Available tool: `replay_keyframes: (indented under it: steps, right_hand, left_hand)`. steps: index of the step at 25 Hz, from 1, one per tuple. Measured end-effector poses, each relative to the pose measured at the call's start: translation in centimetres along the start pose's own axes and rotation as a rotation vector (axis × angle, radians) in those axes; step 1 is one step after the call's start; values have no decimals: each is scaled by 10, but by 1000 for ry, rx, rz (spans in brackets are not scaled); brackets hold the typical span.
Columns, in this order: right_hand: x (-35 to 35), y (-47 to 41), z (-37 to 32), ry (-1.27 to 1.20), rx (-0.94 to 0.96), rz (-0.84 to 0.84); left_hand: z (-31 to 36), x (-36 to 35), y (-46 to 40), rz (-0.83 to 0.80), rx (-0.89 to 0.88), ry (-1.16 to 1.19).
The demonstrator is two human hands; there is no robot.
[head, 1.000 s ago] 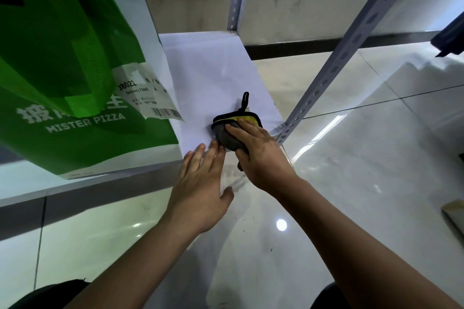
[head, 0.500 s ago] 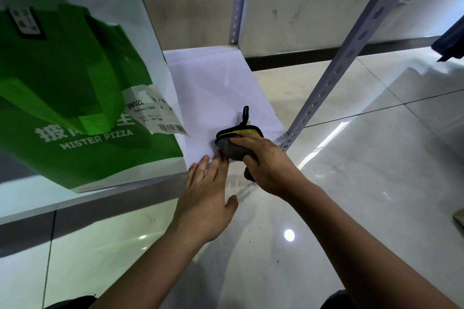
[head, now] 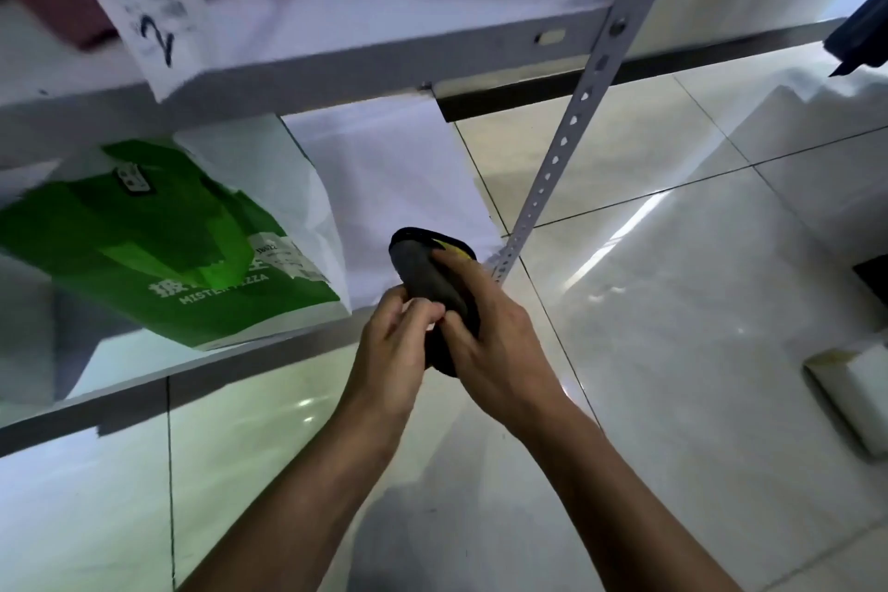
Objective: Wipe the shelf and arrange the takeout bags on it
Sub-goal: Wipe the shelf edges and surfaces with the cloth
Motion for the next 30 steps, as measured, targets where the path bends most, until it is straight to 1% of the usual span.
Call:
replay_keyframes:
  steps: [2,4,7,9,11,13,16,17,23,30]
  right_hand:
    - [13,20,-30,-55,-17,-11]
    - [36,39,-67,-128,-73,-36]
    - [76,63,-126,-195,-72,-54]
    - [98,73,-156,-247,-84,-29]
    - [118,79,-177,-250,-122,26]
    - [133,84,-196,-205,-198,42]
    - [153,90,-224,-291,-325,40]
    - [161,91,-236,-316,-342,45]
    - [213,88,-314,-306,-244,121]
    - [274,84,-409,-239,-62,196]
  left_hand:
    - [19,-6,32,31,49,26]
    - [46,-14,71,70,102,66]
    - [86,-25,124,113,150,112]
    - [110,-29,151,157,153,85]
    - [132,-34,176,183,149,45]
    - [154,-40,199,171,143,34]
    - [191,-50,230,139,112,14]
    - [204,-52,240,133,98,6]
    - [280,-66,293,124,37,-56]
    - [376,-83,361,66,-147,-207]
Point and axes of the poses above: each hand's wrist, its own y-axis away from the middle knuckle, its own x-axis out of the back of the hand, z = x × y, the point moved 3 cm from there along -y, towards the middle knuckle, and after that the axes turned 7 degrees about x, right-handed, at the moved point
